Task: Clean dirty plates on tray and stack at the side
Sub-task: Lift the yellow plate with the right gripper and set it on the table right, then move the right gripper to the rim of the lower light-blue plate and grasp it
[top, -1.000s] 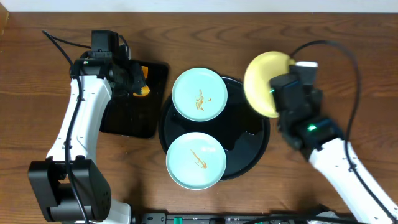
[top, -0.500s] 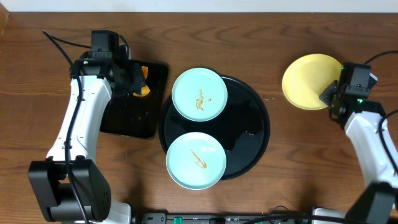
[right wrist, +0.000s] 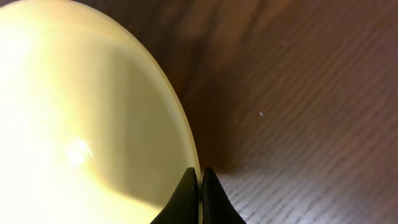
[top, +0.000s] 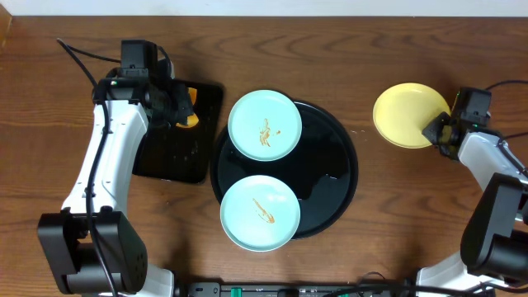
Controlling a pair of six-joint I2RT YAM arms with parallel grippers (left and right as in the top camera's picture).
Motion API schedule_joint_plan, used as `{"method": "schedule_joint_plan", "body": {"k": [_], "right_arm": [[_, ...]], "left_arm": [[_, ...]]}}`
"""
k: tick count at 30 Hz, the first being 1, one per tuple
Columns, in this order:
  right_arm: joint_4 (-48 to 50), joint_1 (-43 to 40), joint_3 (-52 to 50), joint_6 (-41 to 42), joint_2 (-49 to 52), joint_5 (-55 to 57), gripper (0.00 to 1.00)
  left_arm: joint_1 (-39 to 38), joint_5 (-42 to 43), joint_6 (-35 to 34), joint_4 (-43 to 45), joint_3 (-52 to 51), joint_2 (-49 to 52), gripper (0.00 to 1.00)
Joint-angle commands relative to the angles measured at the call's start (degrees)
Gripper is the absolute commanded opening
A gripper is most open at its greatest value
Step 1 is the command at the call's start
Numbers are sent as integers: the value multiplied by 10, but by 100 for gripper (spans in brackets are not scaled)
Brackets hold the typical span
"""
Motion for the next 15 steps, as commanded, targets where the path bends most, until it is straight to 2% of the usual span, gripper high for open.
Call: {"method": "schedule_joint_plan", "body": {"k": [1, 4, 6, 10, 15], "right_arm": [[15, -2, 8, -57, -6, -6, 12], [23, 0, 8, -82, -24, -6, 31], [28, 5, 8, -100, -44, -9, 37], [21, 26, 9, -148, -100, -85, 39], [-64, 86, 9, -164, -167, -213, 40]], "left_arm": [[3, 7, 10, -1, 5, 1, 8], [3, 7, 10, -1, 5, 1, 8], [3, 7, 10, -1, 5, 1, 8], [3, 7, 15, -13, 5, 1, 8], [3, 7, 23, -27, 5, 1, 8]]}}
